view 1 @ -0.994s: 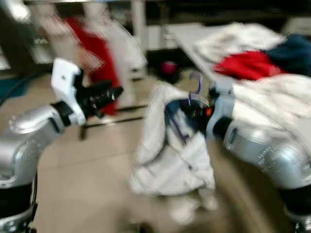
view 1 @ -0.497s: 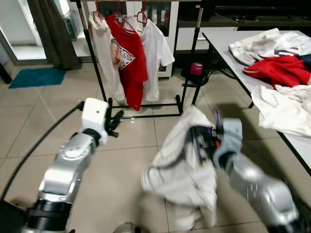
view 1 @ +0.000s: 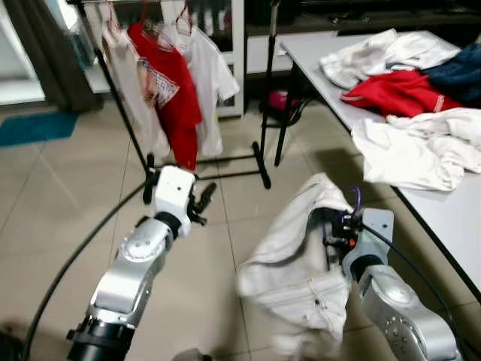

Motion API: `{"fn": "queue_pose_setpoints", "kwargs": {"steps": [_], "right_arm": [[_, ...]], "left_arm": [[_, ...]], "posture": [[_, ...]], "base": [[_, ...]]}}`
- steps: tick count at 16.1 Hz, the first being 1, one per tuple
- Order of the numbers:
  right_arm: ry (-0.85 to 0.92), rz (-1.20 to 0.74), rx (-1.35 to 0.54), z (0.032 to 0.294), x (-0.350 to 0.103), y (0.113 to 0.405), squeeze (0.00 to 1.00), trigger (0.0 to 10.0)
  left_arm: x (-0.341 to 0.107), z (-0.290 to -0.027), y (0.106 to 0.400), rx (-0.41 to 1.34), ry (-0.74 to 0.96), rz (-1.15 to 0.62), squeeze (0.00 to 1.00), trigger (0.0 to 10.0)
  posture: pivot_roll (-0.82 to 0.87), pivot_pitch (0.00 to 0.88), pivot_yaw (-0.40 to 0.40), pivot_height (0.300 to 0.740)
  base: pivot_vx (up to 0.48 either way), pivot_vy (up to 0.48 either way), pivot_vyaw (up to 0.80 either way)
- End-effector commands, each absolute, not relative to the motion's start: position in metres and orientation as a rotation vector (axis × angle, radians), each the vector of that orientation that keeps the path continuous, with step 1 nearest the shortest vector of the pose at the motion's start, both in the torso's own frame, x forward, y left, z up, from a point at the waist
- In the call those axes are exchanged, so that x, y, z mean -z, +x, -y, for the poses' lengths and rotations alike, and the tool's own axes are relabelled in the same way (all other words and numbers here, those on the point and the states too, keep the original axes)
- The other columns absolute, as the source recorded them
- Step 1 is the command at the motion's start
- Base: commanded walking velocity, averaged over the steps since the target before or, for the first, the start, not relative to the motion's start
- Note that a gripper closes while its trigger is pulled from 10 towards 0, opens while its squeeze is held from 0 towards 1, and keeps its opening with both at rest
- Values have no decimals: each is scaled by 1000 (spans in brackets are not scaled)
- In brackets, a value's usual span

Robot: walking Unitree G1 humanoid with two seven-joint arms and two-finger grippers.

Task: Hang hanger

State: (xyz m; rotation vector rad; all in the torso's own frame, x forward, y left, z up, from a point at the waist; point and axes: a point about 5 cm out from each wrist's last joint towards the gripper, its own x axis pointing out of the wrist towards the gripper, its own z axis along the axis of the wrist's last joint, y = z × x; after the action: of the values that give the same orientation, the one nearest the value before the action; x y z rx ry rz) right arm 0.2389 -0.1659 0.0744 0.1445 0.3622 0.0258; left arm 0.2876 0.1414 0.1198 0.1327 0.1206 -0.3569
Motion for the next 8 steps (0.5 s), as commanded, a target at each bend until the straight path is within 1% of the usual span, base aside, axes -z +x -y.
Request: {"fn": "queue_pose_setpoints", "kwargs": {"steps": [1, 2, 3, 5, 8], "right_arm": [[177, -264, -69, 158, -92, 246, 0, 10000], [178, -261, -68, 158, -93, 246, 0, 10000], [156, -248, -60, 159, -94, 248, 0, 10000], [159, -223, -23, 163, -98, 251, 0, 10000], [168, -216, -5, 166, -100, 253, 0, 10000]], "left_arm": [[-118, -148, 287, 331, 119, -121, 0, 10000], [-118, -148, 287, 326, 112, -121, 0, 10000], [-117, -149, 283, 335, 84, -128, 0, 10000], [-116, -151, 280, 346, 103, -136, 0, 10000], [-118, -151, 280, 350, 96, -137, 0, 10000]], "posture": [[-33, 36, 15, 740], [-33, 36, 15, 740], [-25, 38, 9, 740], [-20, 44, 8, 740], [-20, 56, 5, 740]], "base": [[0, 0, 0], [0, 0, 0], [296, 0, 0], [324, 0, 0], [338, 0, 525]]}}
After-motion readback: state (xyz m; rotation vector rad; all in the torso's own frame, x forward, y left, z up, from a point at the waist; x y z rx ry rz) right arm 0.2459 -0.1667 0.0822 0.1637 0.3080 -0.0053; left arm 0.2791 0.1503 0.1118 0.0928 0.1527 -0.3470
